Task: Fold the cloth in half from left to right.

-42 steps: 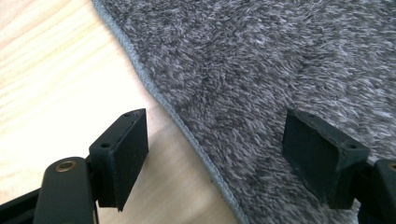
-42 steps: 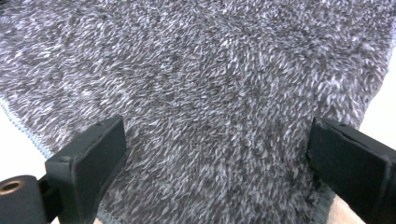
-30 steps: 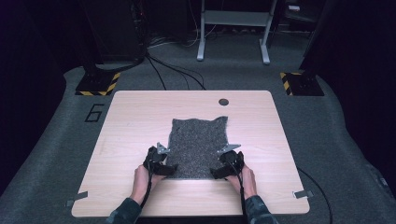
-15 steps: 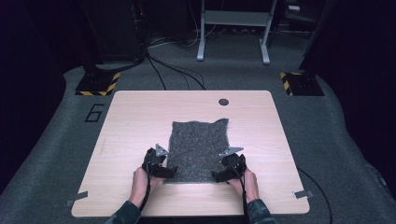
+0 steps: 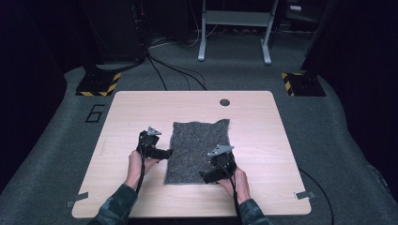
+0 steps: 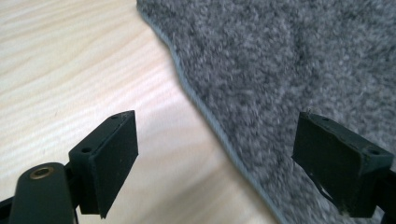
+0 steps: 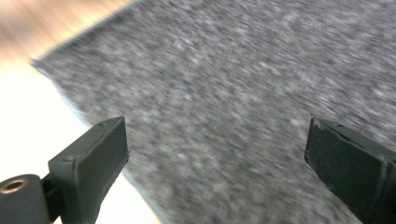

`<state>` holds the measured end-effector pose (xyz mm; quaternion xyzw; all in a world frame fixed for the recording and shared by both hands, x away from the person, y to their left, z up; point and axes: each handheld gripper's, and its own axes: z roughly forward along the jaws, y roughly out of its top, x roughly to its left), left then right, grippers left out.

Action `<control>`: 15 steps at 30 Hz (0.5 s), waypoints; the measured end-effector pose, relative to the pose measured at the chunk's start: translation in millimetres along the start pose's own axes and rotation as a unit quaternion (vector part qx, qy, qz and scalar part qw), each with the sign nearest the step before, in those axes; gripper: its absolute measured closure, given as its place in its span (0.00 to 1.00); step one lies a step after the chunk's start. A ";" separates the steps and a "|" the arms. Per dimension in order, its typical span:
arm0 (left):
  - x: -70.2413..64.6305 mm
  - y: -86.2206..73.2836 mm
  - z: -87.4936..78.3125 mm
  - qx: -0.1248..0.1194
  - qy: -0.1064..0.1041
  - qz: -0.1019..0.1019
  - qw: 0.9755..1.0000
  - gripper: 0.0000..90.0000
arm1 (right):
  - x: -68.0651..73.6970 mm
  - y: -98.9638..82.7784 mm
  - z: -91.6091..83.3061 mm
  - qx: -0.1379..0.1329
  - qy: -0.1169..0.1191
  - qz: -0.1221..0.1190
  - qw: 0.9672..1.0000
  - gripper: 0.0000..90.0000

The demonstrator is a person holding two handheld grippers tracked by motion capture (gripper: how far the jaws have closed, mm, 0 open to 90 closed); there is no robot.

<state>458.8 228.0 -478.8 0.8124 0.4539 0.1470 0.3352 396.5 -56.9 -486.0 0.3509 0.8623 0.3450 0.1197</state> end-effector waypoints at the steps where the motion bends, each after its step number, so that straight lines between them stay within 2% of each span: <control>1: 1.5 3.1 1.9 0.000 0.001 0.001 1.000 0.15 | 1.8 1.4 0.4 0.002 0.003 -0.002 1.000 0.06; 5: 8.0 14.4 9.9 0.004 -0.001 0.001 1.000 0.15 | 14.4 8.6 7.0 -0.001 0.012 -0.012 1.000 0.07; 7: 10.5 20.7 15.3 0.008 -0.003 -0.008 1.000 0.15 | 20.7 13.2 10.9 0.002 0.019 -0.019 1.000 0.08; 8: 12.0 24.6 19.4 0.008 -0.003 -0.006 1.000 0.16 | 25.0 15.1 12.8 0.001 0.024 -0.013 1.000 0.08; 10: 15.3 31.6 26.1 0.014 -0.007 -0.007 1.000 0.16 | 34.6 20.7 17.6 0.005 0.033 -0.016 0.999 0.10; 15: 25.3 48.3 43.6 0.021 -0.004 -0.017 1.000 0.17 | 57.5 34.0 30.2 0.010 0.051 -0.046 0.998 0.15</control>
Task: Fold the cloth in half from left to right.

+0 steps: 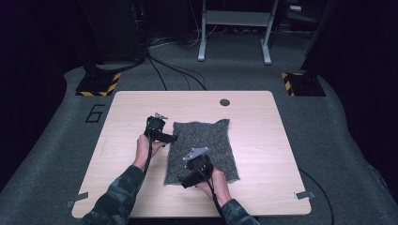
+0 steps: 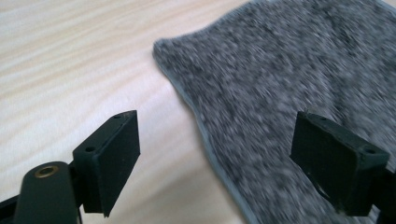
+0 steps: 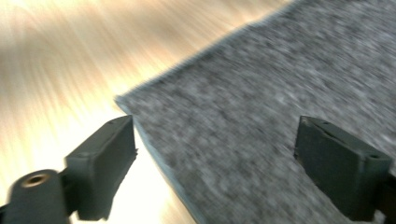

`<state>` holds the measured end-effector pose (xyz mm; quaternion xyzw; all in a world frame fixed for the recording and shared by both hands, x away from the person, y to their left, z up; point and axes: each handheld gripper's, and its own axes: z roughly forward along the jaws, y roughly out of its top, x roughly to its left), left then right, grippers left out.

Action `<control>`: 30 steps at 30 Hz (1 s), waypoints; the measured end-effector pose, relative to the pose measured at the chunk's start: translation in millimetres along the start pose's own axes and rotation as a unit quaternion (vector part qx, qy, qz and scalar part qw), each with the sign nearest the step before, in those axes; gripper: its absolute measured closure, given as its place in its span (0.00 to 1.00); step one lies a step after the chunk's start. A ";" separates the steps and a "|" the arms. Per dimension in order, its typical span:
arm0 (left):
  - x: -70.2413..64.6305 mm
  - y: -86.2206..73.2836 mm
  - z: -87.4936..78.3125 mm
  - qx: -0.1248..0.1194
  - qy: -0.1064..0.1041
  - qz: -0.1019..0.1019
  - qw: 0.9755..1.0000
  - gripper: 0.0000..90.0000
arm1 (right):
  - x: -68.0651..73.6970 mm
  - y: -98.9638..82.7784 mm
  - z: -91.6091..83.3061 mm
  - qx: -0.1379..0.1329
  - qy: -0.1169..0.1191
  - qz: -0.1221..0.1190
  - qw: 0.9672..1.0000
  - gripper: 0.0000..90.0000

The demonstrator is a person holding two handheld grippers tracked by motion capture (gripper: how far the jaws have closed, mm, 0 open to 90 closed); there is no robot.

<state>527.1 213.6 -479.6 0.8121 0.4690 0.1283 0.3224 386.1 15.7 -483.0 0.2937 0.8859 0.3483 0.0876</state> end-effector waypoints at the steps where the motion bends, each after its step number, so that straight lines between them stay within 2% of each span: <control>1: 2.1 3.0 3.4 0.000 0.001 -0.001 1.000 0.18 | 3.4 1.6 2.6 -0.003 0.000 0.000 1.000 0.15; 3: 5.8 8.2 9.3 0.002 0.008 -0.002 1.000 0.19 | 8.8 5.2 8.2 -0.003 0.008 -0.008 1.000 0.19; 4: 7.3 10.1 12.5 -0.001 0.009 -0.010 1.000 0.20 | 12.5 7.8 12.1 0.004 0.010 -0.015 1.000 0.21; 6: 10.5 13.8 17.9 0.000 0.009 -0.017 1.000 0.21 | 18.3 10.9 17.1 -0.004 0.009 -0.024 1.000 0.29; 7: 12.0 15.3 20.1 0.003 0.009 -0.021 1.000 0.23 | 21.8 12.7 19.0 0.005 0.012 -0.022 1.000 0.32; 9: 15.0 18.0 23.7 0.003 0.009 -0.027 1.000 0.25 | 25.2 14.3 22.9 0.001 0.015 -0.029 0.999 0.38; 14: 21.8 24.8 31.9 0.002 0.012 -0.038 0.999 0.36 | 35.5 17.6 33.2 0.004 0.018 -0.047 0.999 0.53; 15: 22.3 25.6 34.4 0.000 0.008 -0.039 0.999 0.37 | 36.4 18.3 33.8 0.009 0.021 -0.049 0.999 0.54; 17: 21.9 26.8 38.7 0.008 0.018 -0.030 0.999 0.42 | 39.8 19.6 37.5 0.009 0.021 -0.050 0.998 0.57; 18: 21.9 26.7 40.5 0.007 0.017 -0.029 0.999 0.44 | 41.0 20.5 39.0 0.021 0.027 -0.050 0.998 0.58; 19: 22.1 27.2 42.4 0.010 0.018 -0.029 0.999 0.45 | 41.9 20.1 41.6 0.014 0.022 -0.052 0.998 0.59; 21: 22.5 27.9 46.0 0.014 0.022 -0.030 0.999 0.50 | 42.7 20.0 44.7 0.026 0.021 -0.050 0.998 0.62; 22: 22.2 28.2 47.3 0.015 0.021 -0.032 0.999 0.51 | 42.4 19.0 47.3 0.023 0.017 -0.048 0.998 0.64; 26: 19.1 29.1 52.2 0.023 0.025 -0.023 0.999 0.60 | 41.0 17.3 50.1 0.029 0.014 -0.043 0.999 0.70; 27: 17.8 28.8 53.5 0.021 0.031 -0.021 0.999 0.62 | 42.0 17.1 50.9 0.027 0.010 -0.035 0.999 0.72; 28: 17.8 28.8 53.5 0.021 0.031 -0.021 0.999 0.66 | 42.0 17.1 50.9 0.027 0.010 -0.035 0.999 0.72; 30: 17.9 29.0 53.4 0.023 0.034 -0.014 0.999 0.68 | 40.7 15.9 51.2 0.032 0.014 -0.041 0.999 0.79</control>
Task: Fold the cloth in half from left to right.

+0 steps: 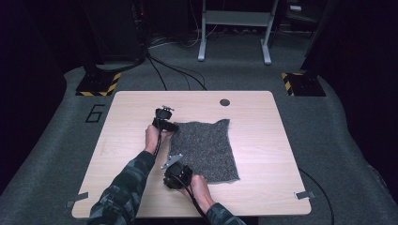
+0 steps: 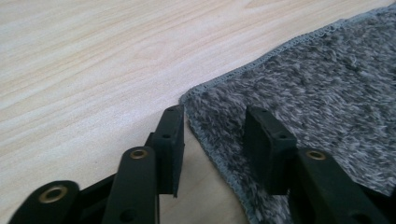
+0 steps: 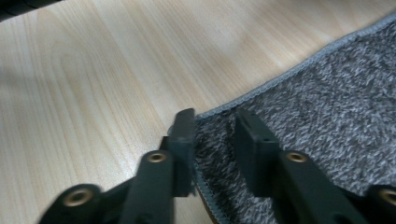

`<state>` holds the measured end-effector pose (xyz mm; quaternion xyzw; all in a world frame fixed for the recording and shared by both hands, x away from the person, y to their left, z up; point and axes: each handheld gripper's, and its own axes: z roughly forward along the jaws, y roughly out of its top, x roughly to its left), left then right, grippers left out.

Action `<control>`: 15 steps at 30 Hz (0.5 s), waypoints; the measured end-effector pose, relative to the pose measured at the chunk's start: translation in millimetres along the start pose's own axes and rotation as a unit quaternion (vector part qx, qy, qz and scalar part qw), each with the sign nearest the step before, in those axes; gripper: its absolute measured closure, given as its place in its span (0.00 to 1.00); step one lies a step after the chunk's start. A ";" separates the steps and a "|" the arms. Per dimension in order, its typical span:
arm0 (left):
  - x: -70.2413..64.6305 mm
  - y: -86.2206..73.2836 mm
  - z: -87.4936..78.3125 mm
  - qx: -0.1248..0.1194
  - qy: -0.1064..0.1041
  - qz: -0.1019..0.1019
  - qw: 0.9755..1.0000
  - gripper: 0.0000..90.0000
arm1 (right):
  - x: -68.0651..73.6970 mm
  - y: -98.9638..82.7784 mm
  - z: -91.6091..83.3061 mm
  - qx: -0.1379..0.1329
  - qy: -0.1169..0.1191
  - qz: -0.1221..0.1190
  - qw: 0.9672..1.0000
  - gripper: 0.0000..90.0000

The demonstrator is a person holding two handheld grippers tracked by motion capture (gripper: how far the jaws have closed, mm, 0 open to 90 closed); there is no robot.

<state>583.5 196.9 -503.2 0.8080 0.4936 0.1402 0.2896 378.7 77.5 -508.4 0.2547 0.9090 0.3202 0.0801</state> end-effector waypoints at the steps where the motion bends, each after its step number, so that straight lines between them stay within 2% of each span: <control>1: -0.2 -0.2 0.0 -0.001 0.003 0.000 1.000 0.70 | 1.1 -0.1 0.5 -0.002 -0.003 0.006 1.000 0.81; 2: -0.8 -0.5 0.0 -0.002 0.002 -0.004 1.000 0.73 | 1.9 -0.1 0.9 -0.004 -0.003 0.012 1.000 0.82; 3: -0.9 -0.5 0.0 -0.002 0.005 -0.001 1.000 0.75 | 1.2 -0.2 0.4 0.000 -0.003 0.008 1.000 0.84; 4: -1.4 -0.7 0.1 -0.003 0.009 0.001 1.000 0.78 | 2.4 -0.1 1.2 -0.005 -0.005 0.017 1.000 0.86; 6: -2.6 -0.9 0.2 -0.003 0.016 0.007 1.000 0.85 | 1.4 -0.4 -0.3 0.004 -0.003 0.012 1.000 0.92; 8: -2.6 -1.2 0.2 -0.003 0.017 0.009 1.000 0.95 | 0.2 -2.6 0.3 -0.004 0.002 0.008 1.000 0.97; 15: -6.2 -1.7 0.7 -0.006 0.027 0.015 1.000 0.98 | 0.7 -3.6 -0.7 -0.004 0.005 0.017 1.000 0.99</control>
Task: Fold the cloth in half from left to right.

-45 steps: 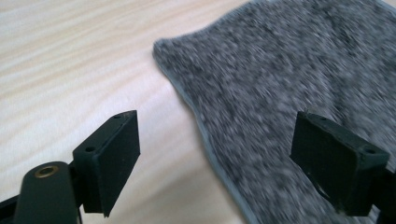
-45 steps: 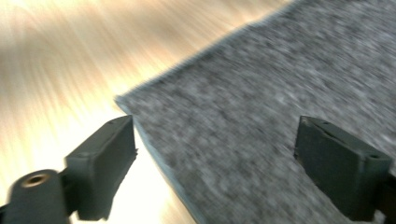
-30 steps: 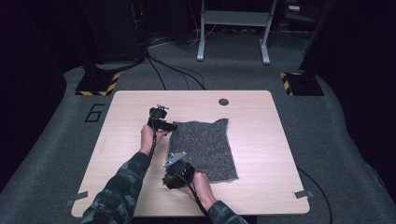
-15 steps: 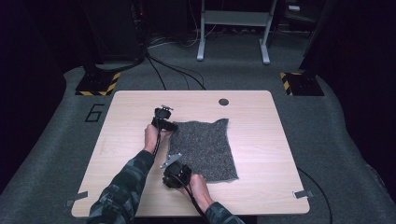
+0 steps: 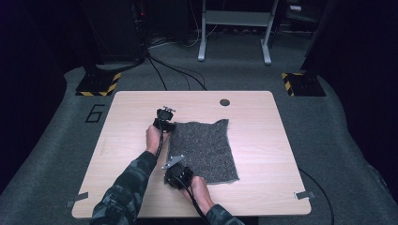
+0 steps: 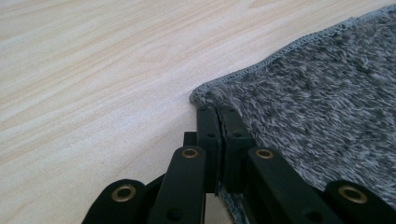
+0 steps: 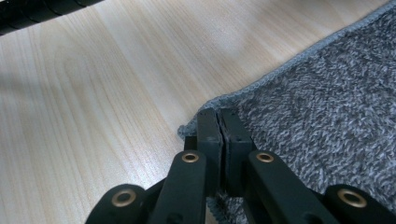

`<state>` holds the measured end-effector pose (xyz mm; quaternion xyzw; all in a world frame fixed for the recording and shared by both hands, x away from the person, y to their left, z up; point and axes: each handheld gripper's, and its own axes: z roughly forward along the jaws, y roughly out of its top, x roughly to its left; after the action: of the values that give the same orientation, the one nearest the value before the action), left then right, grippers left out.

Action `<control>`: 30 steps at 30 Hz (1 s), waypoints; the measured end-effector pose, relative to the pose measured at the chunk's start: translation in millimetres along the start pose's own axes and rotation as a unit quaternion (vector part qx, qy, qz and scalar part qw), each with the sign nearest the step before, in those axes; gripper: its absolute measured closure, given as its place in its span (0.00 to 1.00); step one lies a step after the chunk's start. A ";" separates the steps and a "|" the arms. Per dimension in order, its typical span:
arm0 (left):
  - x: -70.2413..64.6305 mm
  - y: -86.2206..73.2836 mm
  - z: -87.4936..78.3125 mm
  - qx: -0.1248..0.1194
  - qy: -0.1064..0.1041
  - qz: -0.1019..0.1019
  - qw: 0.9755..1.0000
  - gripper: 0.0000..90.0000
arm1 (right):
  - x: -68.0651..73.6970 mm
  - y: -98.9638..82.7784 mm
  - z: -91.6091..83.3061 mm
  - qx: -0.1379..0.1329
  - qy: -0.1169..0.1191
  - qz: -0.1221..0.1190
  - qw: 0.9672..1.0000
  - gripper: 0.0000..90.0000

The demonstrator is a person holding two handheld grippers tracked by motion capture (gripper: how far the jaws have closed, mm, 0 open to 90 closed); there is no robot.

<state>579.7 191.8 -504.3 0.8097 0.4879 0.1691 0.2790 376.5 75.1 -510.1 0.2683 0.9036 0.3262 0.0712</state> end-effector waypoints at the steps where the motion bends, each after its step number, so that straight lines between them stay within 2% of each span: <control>1: -0.2 -0.3 -0.1 -0.001 0.000 -0.001 1.000 0.98 | 0.0 -0.2 -0.3 0.000 -0.001 0.000 1.000 0.99; 3: -0.6 -1.2 -0.3 -0.004 0.001 -0.003 1.000 0.98 | 0.6 -0.9 -1.0 -0.009 0.000 0.009 1.000 0.99; 11: -3.8 0.5 -7.6 -0.010 -0.010 -0.001 1.000 0.99 | -0.4 -0.5 -14.3 -0.036 0.003 0.007 0.999 0.99; 12: -4.6 1.4 -9.0 -0.012 -0.007 0.004 1.000 0.99 | -1.2 -0.4 -16.3 -0.035 0.008 0.006 0.999 0.99; 14: -5.2 3.4 -12.6 -0.012 -0.008 0.008 1.000 0.99 | 0.1 -0.1 -19.7 -0.040 0.009 0.021 0.999 0.99; 15: -5.6 4.1 -13.9 -0.013 -0.006 0.010 1.000 0.99 | -0.5 -0.3 -20.8 -0.049 0.008 0.020 0.999 0.99; 20: -5.0 7.3 -20.6 -0.016 -0.005 0.010 1.000 0.99 | -0.8 1.1 -29.5 -0.066 0.014 0.031 0.997 0.99; 24: -3.1 10.9 -26.7 -0.015 -0.001 0.014 1.000 0.99 | -2.9 2.8 -34.6 -0.078 0.017 0.024 0.997 0.99; 25: -2.8 11.6 -27.9 -0.016 0.000 0.015 1.000 0.99 | -2.3 3.3 -35.8 -0.080 0.017 0.030 0.996 0.99; 28: -1.7 13.3 -30.8 -0.016 0.003 0.019 1.000 0.99 | -2.7 5.3 -37.5 -0.086 0.022 0.023 0.996 0.99; 30: -0.6 13.9 -32.4 -0.012 0.004 0.020 1.000 0.99 | -0.9 6.8 -38.5 -0.087 0.021 0.027 0.996 0.99</control>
<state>571.4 195.5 -470.3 0.8152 0.4705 0.1840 0.2833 368.5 57.8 -475.9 0.2788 0.8655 0.4108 0.0664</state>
